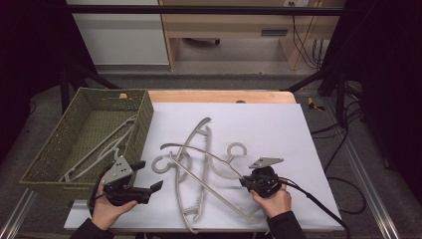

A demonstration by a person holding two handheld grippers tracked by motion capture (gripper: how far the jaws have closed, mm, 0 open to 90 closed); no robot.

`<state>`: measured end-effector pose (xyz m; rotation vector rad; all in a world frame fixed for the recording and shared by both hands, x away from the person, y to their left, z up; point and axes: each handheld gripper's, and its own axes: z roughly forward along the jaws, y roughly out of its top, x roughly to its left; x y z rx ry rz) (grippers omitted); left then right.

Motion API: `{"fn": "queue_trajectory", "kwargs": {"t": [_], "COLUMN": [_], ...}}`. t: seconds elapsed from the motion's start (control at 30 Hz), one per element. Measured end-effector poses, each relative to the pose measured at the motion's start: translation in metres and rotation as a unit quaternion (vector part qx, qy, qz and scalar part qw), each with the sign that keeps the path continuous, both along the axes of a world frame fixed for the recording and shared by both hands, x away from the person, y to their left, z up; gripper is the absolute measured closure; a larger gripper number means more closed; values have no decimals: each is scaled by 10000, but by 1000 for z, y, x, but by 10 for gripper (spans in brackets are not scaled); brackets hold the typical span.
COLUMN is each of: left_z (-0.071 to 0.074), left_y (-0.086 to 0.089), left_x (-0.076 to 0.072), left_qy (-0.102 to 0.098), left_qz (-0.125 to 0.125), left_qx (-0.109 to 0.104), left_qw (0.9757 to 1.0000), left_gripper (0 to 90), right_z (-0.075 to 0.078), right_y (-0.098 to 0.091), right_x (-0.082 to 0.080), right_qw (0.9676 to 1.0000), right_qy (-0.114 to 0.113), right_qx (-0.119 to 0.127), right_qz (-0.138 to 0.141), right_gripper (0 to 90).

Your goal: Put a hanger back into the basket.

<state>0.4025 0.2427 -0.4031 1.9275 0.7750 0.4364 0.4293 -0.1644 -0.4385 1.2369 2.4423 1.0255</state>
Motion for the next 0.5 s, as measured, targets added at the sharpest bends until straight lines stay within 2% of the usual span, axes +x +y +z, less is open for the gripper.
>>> {"fn": "queue_trajectory", "kwargs": {"t": [0.03, 0.07, 0.1, 0.13, 0.17, 0.3, 0.43, 0.5], "left_z": [2, 3, 7, 7, 11, 19, 31, 34], "left_y": [0, 0, 0, 0, -1, -3, -8, -13], "left_x": [0, -1, -1, -1, -1, 0, 5, 8], "left_qy": [7, 21, 3, 3, 28, -8, -50, -36], "left_qz": [-26, -44, -84, -84, -141, -210, -337, -409], "left_qx": [-6, -5, -1, -1, 51, 118, 178, 294], "left_qw": [10000, 10000, 10000, 10000, 9999, 9997, 9993, 9987], "left_gripper": [96, 95, 95, 95, 92, 91, 85, 79], "right_z": [5, 5, 9, 9, 12, 16, 20, 23], "right_y": [-3, -3, -5, -5, -8, -9, -8, -7], "right_x": [-1, -1, -1, -1, 0, -1, -1, -2], "right_qw": [9999, 9999, 9994, 9994, 9986, 9975, 9948, 9929], "right_qy": [-17, -17, -59, -59, -75, -79, -126, -176], "right_qx": [53, 53, 110, 110, 160, 165, 157, 147], "right_qz": [156, 156, 331, 331, 490, 678, 1001, 1169], "right_gripper": [819, 819, 819, 819, 819, 818, 819, 818]}}
